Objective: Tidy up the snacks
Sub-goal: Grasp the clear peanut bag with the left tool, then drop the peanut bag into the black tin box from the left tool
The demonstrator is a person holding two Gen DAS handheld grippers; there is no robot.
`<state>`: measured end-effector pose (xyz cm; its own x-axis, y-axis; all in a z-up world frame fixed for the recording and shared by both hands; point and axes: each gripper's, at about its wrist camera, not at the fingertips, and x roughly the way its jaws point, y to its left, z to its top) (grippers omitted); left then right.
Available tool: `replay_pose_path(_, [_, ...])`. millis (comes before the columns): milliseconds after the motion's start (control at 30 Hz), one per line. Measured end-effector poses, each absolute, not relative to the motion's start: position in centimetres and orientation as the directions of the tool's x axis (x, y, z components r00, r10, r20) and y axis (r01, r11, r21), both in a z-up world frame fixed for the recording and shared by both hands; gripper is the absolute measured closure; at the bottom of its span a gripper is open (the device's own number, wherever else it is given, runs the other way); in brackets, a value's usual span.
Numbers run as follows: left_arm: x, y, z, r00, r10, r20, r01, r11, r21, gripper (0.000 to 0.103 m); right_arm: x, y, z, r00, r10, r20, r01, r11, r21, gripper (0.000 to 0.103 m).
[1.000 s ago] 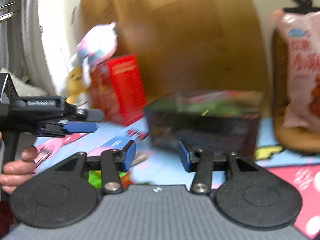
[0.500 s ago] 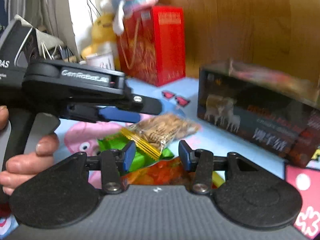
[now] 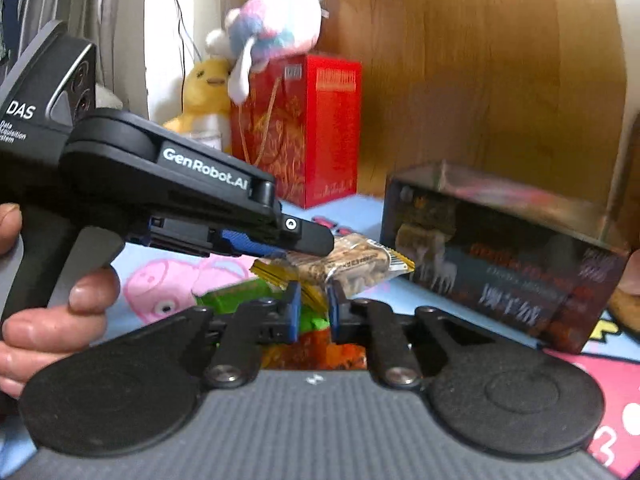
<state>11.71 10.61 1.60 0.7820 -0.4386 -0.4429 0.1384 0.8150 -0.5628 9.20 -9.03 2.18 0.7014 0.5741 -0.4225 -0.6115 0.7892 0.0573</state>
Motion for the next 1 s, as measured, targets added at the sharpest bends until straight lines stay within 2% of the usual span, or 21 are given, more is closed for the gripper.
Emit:
replay_pose_path(167, [12.7, 9.0, 4.5, 0.803, -0.453, -0.387, 0.201, 0.818, -0.539, 0.082, 8.9, -10.1, 3.9, 0.764, 0.548, -0.341, -0.584, 0.811, -0.007, 0.087])
replay_pose_path(367, [17.3, 5.8, 6.5, 0.822, -0.446, -0.356, 0.240, 0.836, -0.494, 0.080, 13.0, -12.2, 5.5, 0.820, 0.495, -0.288, -0.523, 0.852, -0.027, 0.087])
replay_pose_path(400, [18.5, 5.1, 6.5, 0.826, -0.436, -0.357, 0.239, 0.845, -0.478, 0.076, 13.9, -12.4, 5.6, 0.828, 0.483, -0.284, -0.511, 0.859, -0.028, 0.086])
replay_pose_path(533, [21.4, 3.8, 5.1, 0.800, -0.411, -0.438, 0.186, 0.862, -0.471, 0.076, 18.1, -12.8, 5.0, 0.843, 0.421, -0.336, -0.451, 0.892, -0.015, 0.081])
replay_pose_path(600, [20.6, 4.5, 4.9, 0.800, -0.434, -0.414, 0.198, 0.842, -0.502, 0.076, 18.3, -13.5, 4.9, 0.847, 0.404, -0.346, -0.429, 0.903, 0.006, 0.081])
replay_pose_path(633, [19.9, 5.0, 5.0, 0.806, -0.433, -0.404, 0.200, 0.841, -0.503, 0.076, 17.8, -13.9, 5.1, 0.848, 0.414, -0.330, -0.431, 0.902, 0.021, 0.077])
replay_pose_path(700, [18.6, 6.1, 5.3, 0.809, -0.436, -0.394, 0.198, 0.833, -0.516, 0.076, 16.4, -14.8, 5.2, 0.852, 0.424, -0.306, -0.431, 0.901, 0.048, 0.076])
replay_pose_path(767, [17.0, 7.0, 5.4, 0.802, -0.439, -0.405, 0.191, 0.831, -0.522, 0.076, 14.9, -15.5, 5.2, 0.851, 0.434, -0.294, -0.431, 0.899, 0.080, 0.076])
replay_pose_path(900, [12.7, 6.6, 4.9, 0.804, -0.375, -0.461, 0.181, 0.893, -0.412, 0.076, 11.2, -16.7, 4.5, 0.833, 0.466, -0.299, -0.437, 0.885, 0.162, 0.075])
replay_pose_path(967, [10.8, 6.1, 3.9, 0.801, -0.341, -0.493, 0.172, 0.918, -0.356, 0.076, 9.8, -16.0, 3.9, 0.814, 0.485, -0.319, -0.450, 0.874, 0.182, 0.071])
replay_pose_path(1000, [9.8, 6.2, 3.2, 0.790, -0.337, -0.512, 0.166, 0.922, -0.350, 0.076, 9.2, -15.6, 3.6, 0.801, 0.497, -0.333, -0.459, 0.868, 0.190, 0.066])
